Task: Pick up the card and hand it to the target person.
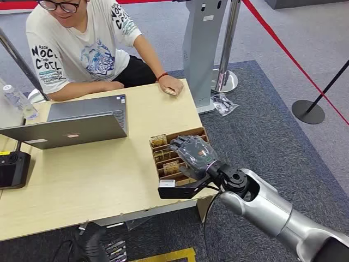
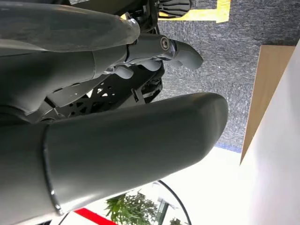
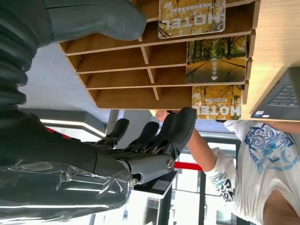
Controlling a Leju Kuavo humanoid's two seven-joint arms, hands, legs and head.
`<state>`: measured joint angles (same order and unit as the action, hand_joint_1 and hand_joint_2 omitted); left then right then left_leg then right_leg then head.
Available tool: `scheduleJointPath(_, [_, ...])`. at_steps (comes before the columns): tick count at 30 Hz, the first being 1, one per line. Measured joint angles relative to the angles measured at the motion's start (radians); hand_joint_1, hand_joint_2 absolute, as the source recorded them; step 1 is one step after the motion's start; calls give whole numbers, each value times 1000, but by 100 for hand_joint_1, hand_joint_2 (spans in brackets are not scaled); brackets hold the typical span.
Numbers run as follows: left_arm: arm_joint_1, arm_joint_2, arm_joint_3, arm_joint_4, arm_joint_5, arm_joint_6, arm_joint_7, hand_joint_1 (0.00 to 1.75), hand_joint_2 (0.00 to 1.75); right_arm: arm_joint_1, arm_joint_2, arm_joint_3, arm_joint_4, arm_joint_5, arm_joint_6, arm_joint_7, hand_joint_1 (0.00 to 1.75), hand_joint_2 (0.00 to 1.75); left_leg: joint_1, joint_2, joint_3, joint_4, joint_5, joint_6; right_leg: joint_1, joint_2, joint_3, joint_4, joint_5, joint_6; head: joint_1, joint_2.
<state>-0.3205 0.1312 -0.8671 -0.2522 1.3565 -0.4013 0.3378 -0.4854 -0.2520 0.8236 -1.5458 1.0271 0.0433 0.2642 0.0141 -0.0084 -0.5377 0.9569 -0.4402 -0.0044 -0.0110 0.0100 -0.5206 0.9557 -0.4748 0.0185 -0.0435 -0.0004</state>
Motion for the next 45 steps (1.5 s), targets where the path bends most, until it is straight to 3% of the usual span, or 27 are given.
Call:
scheduleJointPath(20, [0,0,0,0,0,12,0,0,0,-37,55,49,116,-26,-25,-28,65,175,0,0,0,0,0,0,0,0,0,0,0,0,0,0])
scheduleJointPath(45, [-2,-6,-1,0,0,3,8,0,0,-34,60,68,177,-34,-2,-24,73,175,0,0,0,0,0,0,0,0,0,0,0,0,0,0])
